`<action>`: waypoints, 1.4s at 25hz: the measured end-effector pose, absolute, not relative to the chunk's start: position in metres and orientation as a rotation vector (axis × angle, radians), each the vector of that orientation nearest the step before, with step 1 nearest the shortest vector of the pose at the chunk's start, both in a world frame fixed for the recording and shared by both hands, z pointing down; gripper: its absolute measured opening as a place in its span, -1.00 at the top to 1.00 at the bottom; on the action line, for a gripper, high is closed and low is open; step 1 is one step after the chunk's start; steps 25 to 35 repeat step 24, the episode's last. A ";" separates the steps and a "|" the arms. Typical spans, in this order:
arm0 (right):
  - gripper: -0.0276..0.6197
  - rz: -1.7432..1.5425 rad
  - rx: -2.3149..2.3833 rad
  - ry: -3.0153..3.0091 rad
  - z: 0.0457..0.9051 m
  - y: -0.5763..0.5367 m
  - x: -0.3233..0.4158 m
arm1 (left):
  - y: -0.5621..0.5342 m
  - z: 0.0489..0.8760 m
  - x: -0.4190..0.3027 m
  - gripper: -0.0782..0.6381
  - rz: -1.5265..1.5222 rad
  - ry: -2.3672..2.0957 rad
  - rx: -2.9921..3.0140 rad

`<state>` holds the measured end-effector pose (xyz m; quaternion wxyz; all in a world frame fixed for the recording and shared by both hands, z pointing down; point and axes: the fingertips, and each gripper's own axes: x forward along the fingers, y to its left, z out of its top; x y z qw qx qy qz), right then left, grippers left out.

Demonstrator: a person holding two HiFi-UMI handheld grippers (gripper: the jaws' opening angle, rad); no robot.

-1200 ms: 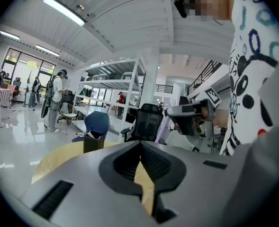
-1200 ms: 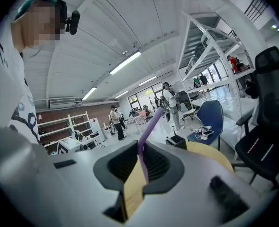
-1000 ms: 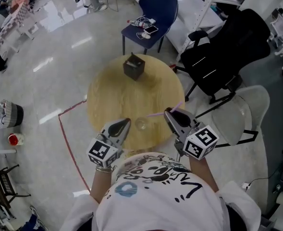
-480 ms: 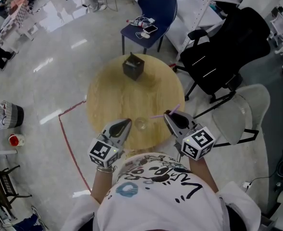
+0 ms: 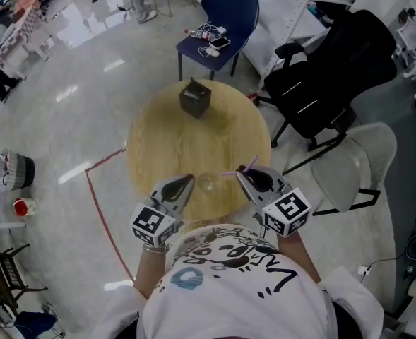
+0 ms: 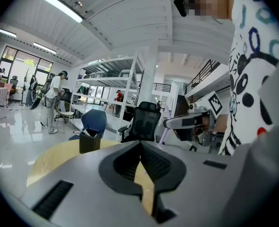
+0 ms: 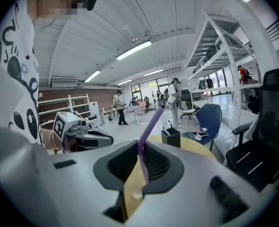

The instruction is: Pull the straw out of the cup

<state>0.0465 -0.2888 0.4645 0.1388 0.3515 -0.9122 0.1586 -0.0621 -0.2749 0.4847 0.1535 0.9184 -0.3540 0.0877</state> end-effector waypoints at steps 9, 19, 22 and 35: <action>0.76 0.470 0.996 -2.622 0.472 -0.288 0.042 | -0.274 0.491 -0.063 0.74 0.257 -1.002 2.626; 0.76 0.473 0.981 -2.609 0.477 -0.287 0.042 | -0.273 0.489 -0.059 0.74 0.261 -0.994 2.628; 0.76 0.476 0.976 -2.602 0.479 -0.287 0.041 | -0.272 0.492 -0.061 0.74 0.268 -0.994 2.622; 0.76 0.477 0.973 -2.598 0.481 -0.288 0.041 | -0.272 0.493 -0.061 0.74 0.271 -0.996 2.619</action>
